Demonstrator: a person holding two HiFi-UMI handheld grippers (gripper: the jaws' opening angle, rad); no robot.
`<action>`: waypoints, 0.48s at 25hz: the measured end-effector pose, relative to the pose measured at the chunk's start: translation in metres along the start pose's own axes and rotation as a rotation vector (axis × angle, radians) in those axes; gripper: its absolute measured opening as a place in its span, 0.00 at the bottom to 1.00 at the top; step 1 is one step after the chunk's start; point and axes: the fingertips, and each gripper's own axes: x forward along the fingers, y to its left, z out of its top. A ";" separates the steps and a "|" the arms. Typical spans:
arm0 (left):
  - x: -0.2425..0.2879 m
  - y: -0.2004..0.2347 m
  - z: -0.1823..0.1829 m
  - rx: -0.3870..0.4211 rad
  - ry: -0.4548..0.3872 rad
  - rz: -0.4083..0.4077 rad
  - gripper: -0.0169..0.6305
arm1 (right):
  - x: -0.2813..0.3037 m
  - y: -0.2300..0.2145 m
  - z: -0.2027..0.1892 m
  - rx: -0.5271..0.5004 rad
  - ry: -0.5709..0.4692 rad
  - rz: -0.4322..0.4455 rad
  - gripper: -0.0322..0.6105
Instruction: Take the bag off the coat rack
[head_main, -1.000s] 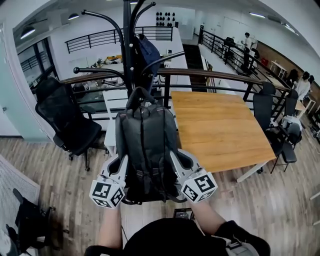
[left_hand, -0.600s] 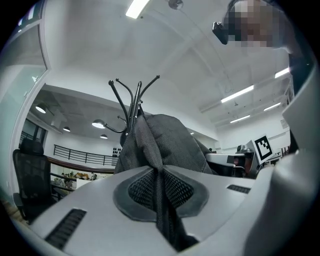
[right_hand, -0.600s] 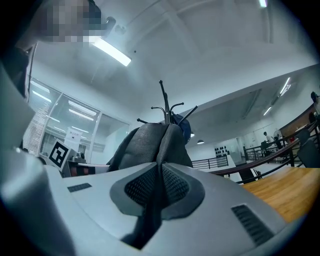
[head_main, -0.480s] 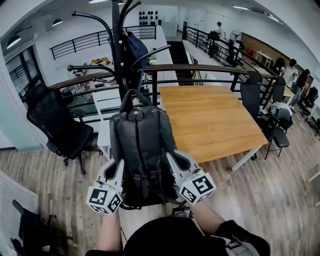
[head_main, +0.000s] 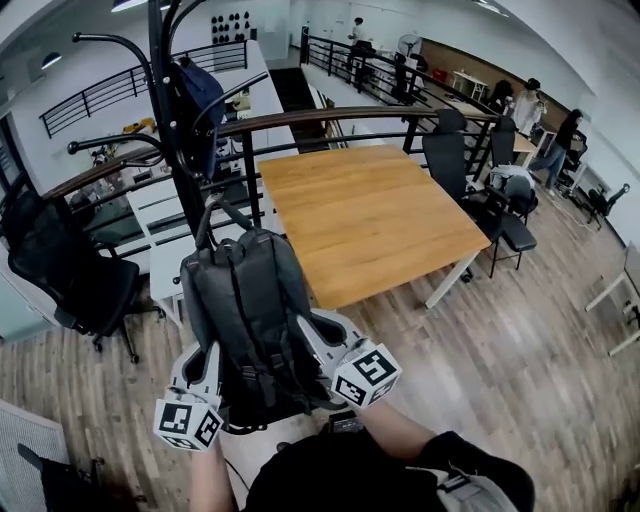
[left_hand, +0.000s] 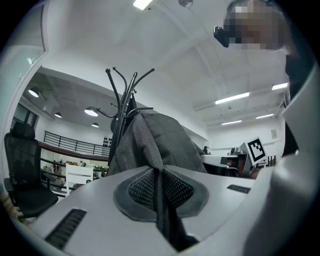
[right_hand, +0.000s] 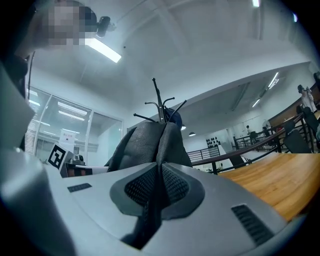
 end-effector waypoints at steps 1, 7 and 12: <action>-0.001 -0.003 -0.003 -0.005 0.005 -0.001 0.09 | -0.003 -0.001 -0.003 0.007 0.001 0.001 0.12; -0.009 -0.032 -0.020 -0.023 -0.005 0.022 0.09 | -0.035 -0.006 -0.012 0.007 0.013 0.044 0.12; -0.012 -0.063 -0.030 -0.030 -0.002 0.032 0.09 | -0.061 -0.016 -0.012 0.003 0.024 0.079 0.12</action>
